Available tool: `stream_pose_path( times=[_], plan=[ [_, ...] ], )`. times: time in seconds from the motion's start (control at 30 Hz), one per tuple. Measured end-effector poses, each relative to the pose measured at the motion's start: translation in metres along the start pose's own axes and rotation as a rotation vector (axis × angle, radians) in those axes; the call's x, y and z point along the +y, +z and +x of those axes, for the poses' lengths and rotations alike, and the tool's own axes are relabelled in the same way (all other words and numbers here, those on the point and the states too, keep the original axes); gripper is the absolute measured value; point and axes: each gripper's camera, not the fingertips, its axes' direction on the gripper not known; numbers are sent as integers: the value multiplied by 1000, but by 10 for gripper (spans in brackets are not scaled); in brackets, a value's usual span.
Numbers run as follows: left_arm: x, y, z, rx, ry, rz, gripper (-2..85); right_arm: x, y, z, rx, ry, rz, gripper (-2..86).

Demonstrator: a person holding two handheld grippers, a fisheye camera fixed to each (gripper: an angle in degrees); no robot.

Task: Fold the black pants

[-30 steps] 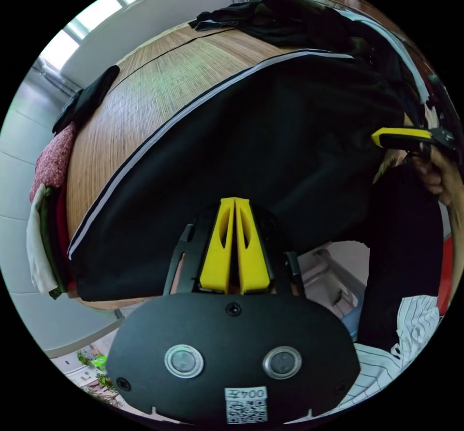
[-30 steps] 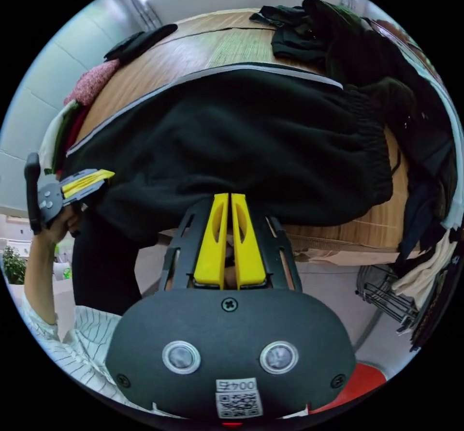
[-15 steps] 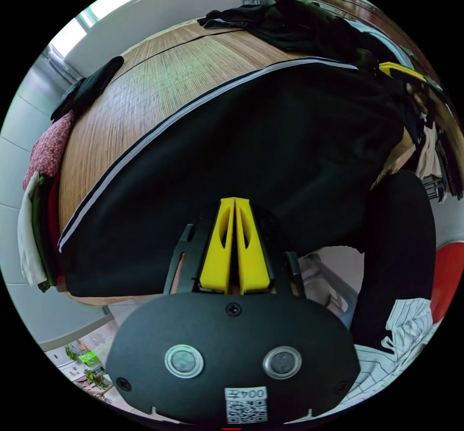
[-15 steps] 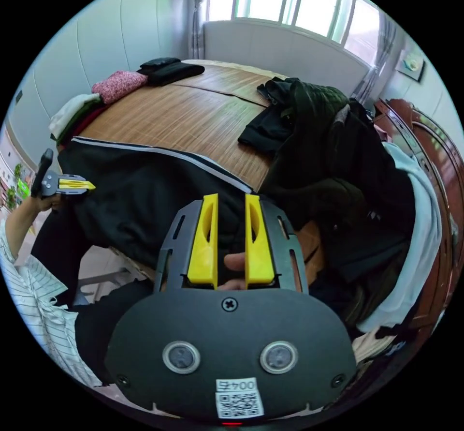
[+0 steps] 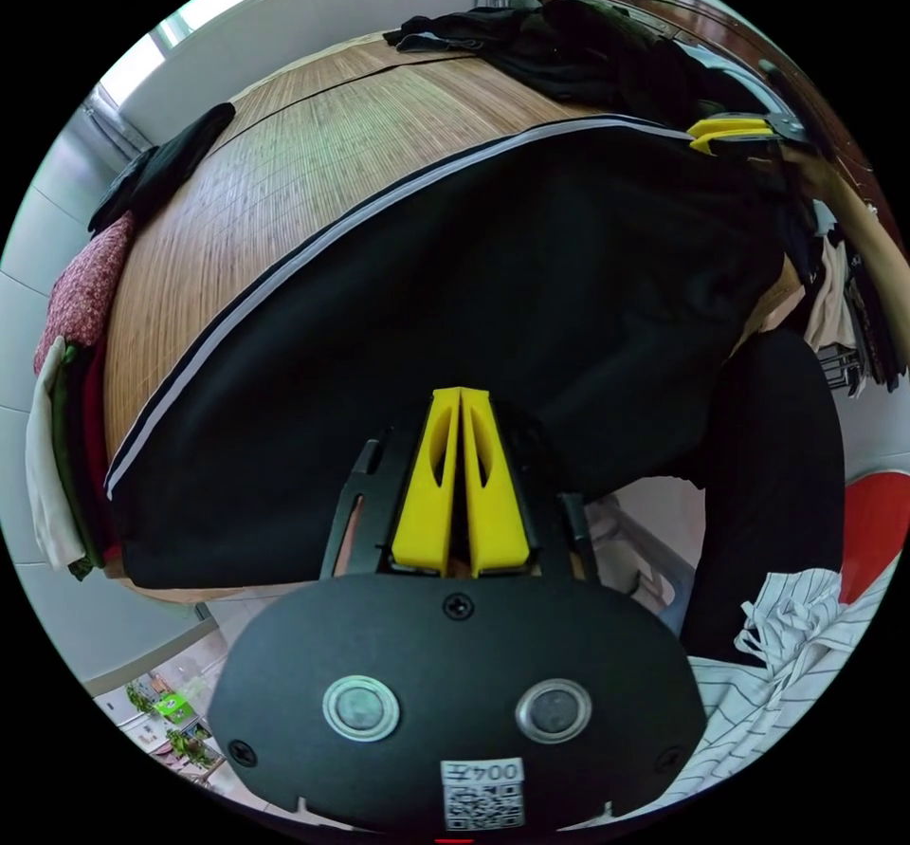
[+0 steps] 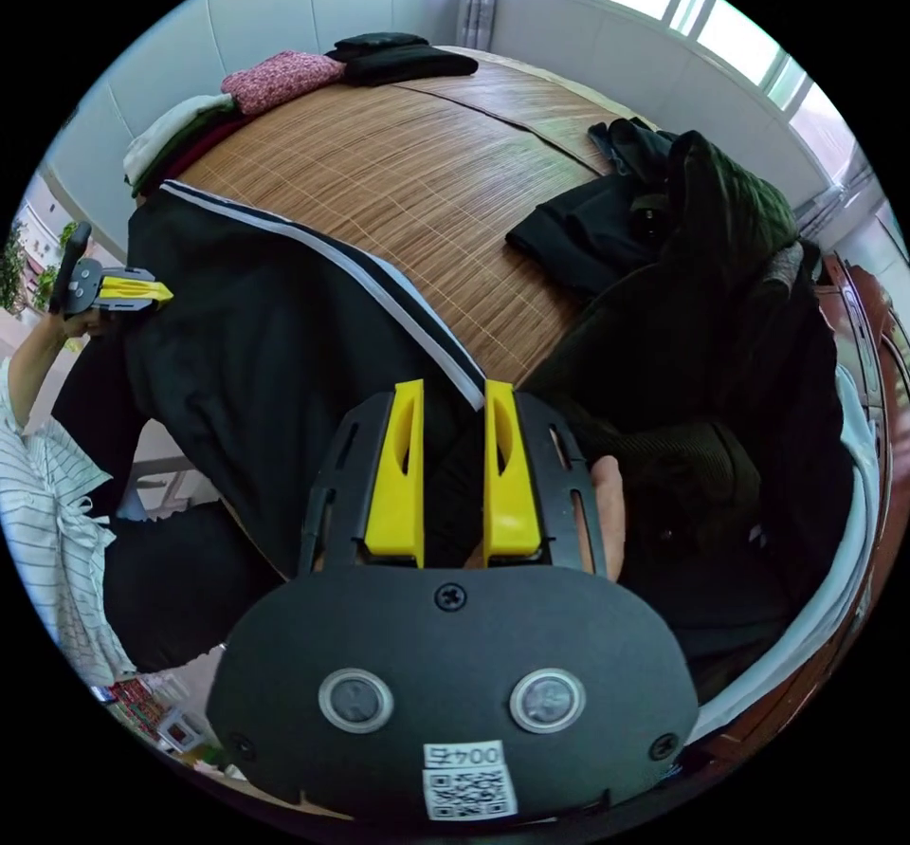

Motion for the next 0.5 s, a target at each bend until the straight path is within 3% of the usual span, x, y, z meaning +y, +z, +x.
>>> stream_pose_path(
  times=[0.27, 0.5],
  plan=[
    [2, -23, 20, -13, 5, -7, 2, -2, 7, 19, 29, -51, -19, 109],
    [4, -43, 35, -4, 1, -17, 2, 12, 5, 38, 2, -21, -29, 48]
  ],
)
